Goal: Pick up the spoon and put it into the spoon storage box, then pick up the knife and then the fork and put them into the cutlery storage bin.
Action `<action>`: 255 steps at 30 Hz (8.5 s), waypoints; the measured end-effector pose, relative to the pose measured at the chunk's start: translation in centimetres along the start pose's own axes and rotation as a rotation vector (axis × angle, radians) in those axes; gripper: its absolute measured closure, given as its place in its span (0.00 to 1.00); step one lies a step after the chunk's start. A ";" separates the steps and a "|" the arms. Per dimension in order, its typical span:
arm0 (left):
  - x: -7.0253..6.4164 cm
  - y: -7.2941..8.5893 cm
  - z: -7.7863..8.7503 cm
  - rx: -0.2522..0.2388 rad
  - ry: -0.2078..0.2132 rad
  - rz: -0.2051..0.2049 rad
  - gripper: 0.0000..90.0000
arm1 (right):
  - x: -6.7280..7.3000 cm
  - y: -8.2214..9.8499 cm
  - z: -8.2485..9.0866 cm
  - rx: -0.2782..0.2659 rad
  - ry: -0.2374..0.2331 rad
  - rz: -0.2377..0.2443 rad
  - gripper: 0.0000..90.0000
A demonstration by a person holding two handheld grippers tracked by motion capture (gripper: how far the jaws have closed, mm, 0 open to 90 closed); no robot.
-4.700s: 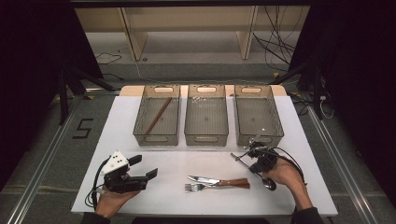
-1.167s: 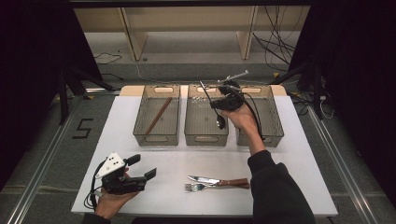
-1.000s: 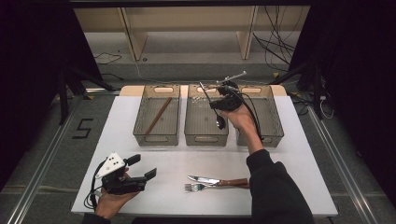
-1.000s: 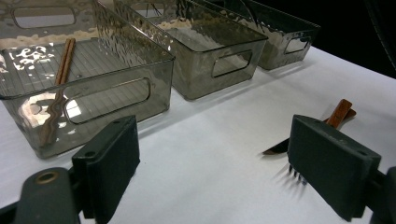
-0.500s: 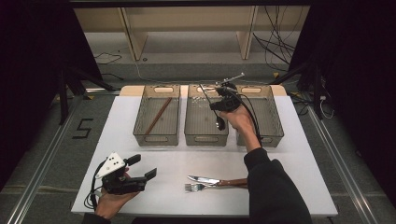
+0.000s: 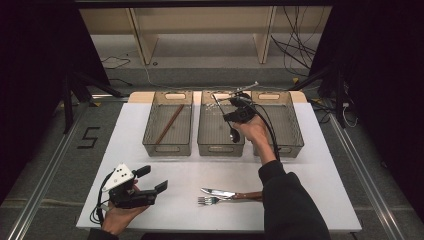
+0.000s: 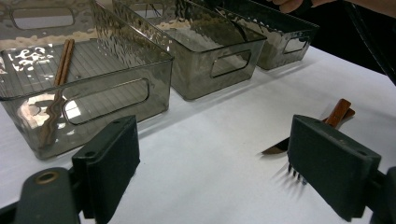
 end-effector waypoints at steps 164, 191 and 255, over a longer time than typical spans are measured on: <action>-0.1 0.2 -0.2 0.029 -0.014 -0.020 0.18 | 6.5 18.8 3.3 0.398 -0.084 0.598 0.56; -0.1 0.2 -0.3 0.028 -0.015 -0.020 0.18 | 7.2 18.8 2.2 0.520 -0.083 0.725 0.79; 0.0 0.1 0.0 -0.001 -0.014 -0.009 0.18 | -4.0 9.0 10.4 0.111 0.085 0.166 0.86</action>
Point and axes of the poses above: each handheld gripper's, and its own axes: z roughly backward along the jaws, y roughly out of its underside, x roughly to its left, the point moved 4 cm from there along -z, roughly forward along the jaws, and after that the axes turned 6 degrees about x, right-handed, at the moved point
